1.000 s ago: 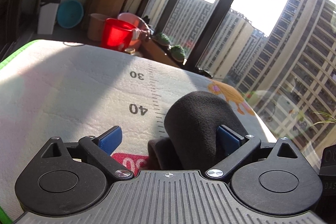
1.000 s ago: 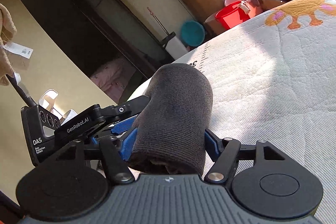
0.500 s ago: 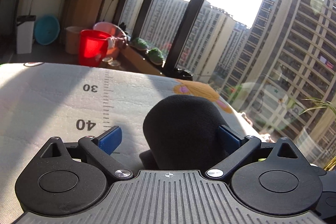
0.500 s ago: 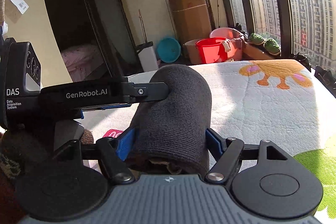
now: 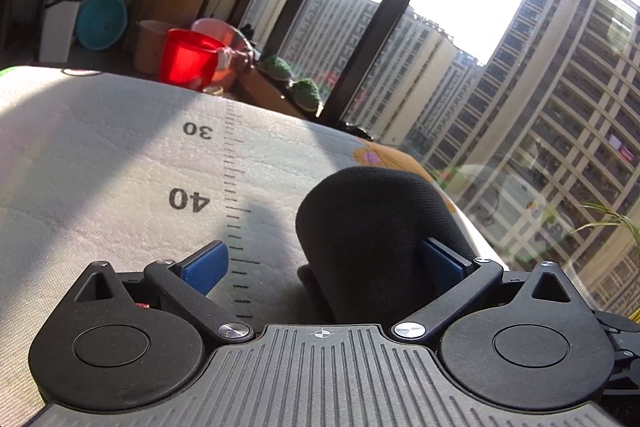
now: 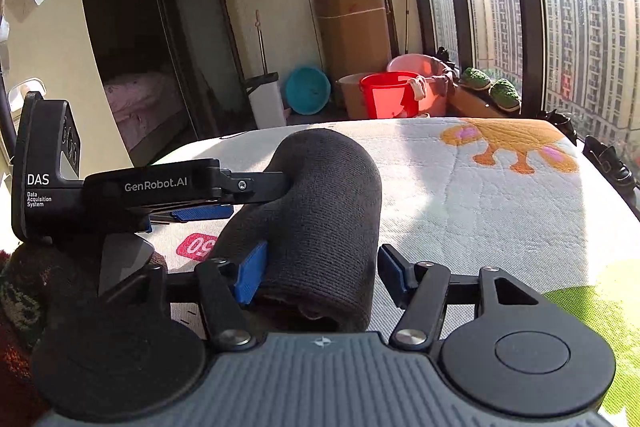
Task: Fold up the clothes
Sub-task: 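Roll the grey pants roll forward with the right tool while the left tool presses it, then regrip the roll with the right tool and keep rolling it along the pants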
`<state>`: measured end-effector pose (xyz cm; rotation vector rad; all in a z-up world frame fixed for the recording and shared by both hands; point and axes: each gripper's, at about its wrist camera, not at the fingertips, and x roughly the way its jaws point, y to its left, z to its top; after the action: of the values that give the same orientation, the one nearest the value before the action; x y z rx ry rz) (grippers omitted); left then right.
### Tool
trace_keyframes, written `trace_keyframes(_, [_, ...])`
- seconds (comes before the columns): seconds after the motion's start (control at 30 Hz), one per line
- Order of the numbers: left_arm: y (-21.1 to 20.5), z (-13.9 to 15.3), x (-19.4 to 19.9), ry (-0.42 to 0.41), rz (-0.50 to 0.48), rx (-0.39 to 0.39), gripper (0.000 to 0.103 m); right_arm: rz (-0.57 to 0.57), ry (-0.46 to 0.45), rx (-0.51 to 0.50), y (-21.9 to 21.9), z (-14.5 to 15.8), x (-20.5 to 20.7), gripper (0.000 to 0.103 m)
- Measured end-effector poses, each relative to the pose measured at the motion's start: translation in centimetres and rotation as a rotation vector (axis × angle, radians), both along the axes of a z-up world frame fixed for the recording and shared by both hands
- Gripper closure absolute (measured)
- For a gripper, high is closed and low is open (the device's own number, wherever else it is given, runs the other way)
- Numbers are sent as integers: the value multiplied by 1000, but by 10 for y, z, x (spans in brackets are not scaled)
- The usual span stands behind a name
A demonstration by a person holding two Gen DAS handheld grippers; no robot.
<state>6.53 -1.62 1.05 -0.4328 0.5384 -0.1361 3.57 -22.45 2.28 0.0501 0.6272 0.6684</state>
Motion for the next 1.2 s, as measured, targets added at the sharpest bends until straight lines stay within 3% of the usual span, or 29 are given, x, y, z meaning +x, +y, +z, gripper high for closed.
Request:
trace_keyframes(0.07, [4, 3, -9, -6, 9, -29, 0, -7, 40, 38, -8, -2, 2, 35])
trace_keyframes(0.3, [3, -8, -18, -6, 20, -23, 0, -35, -72, -30, -8, 13, -8, 37])
trace_keyframes(0.37, [3, -11, -15, -2, 19, -25, 0, -41, -111, -11, -10, 24, -12, 46])
trace_keyframes(0.47, [-1, -7, -17, -13, 35, 36, 0, -118, -204, 15, -7, 33, -8, 64])
trace_keyframes(0.57, [-5, -5, -19, -23, 41, 68, 0, -203, -256, 34, 2, 31, 5, 64])
trace_keyframes(0.77, [-3, -5, -21, -22, 65, 93, 0, -130, -30, -1, 30, 6, 70, 61])
trace_keyframes(0.97, [-1, -6, -22, -19, 56, 78, 0, -139, 33, 73, 4, 9, 63, 52])
trace_keyframes(1.03, [3, -7, -21, -13, 64, 70, 0, -119, 97, 155, -13, 8, 58, 34])
trace_keyframes(1.1, [8, -8, -19, -2, 71, 49, 0, -48, 200, 250, -28, -1, 52, 25])
trace_keyframes(1.2, [12, -10, -17, 14, 70, 10, 0, 23, 277, 273, -31, -19, 44, 22])
